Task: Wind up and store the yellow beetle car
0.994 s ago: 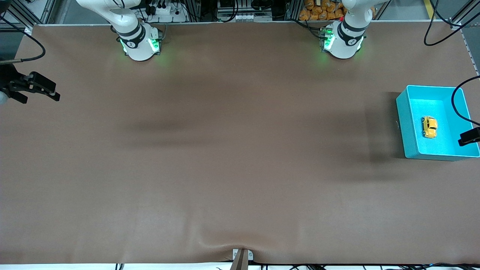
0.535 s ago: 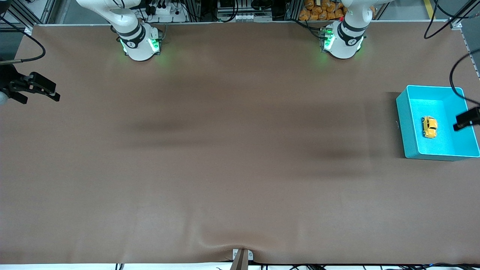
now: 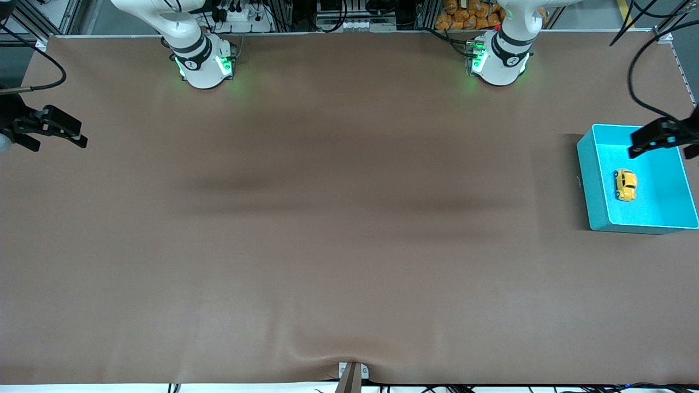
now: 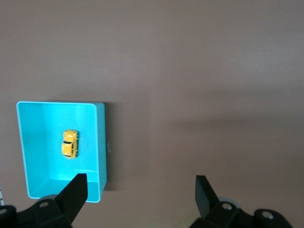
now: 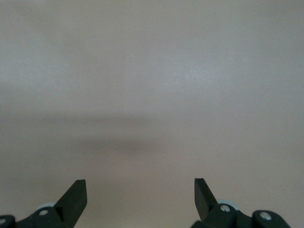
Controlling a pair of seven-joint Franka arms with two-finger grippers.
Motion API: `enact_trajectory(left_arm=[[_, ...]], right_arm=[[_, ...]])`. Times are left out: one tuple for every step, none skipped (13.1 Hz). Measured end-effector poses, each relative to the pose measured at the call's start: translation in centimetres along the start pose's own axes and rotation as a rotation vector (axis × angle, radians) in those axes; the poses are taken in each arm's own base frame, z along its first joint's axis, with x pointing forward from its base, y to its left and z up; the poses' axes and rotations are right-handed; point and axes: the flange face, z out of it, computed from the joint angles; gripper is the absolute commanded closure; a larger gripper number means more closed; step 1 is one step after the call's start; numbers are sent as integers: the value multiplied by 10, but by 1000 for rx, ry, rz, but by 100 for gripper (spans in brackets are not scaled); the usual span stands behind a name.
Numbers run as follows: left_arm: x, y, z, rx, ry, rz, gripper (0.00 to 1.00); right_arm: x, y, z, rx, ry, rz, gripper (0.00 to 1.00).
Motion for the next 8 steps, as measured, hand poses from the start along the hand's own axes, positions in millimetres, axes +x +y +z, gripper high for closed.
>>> enact_trajectory(left_arm=[[0,16,-1,-3,2,20,0],[0,29,-2,-5,3,39,0],[-1,38,-2,-7,4,52,0],[-1,41,-3,-7,4,59,0],[-1,41,-2,-7,2,59,0],[-1,41,-1,-7,-3,59,0],[-1,41,1,-7,-9,60,0],[-1,41,2,-8,-12,61,0]], right_arm=[[0,0,0,0,0,0,0],[0,0,0,0,0,1,0],[0,1,0,0,0,2,0],[0,2,0,0,-1,3,0],[0,2,0,0,-1,4,0],[0,2,0,0,-1,4,0],[0,2,1,0,-2,4,0],[0,3,1,0,-2,5,0]])
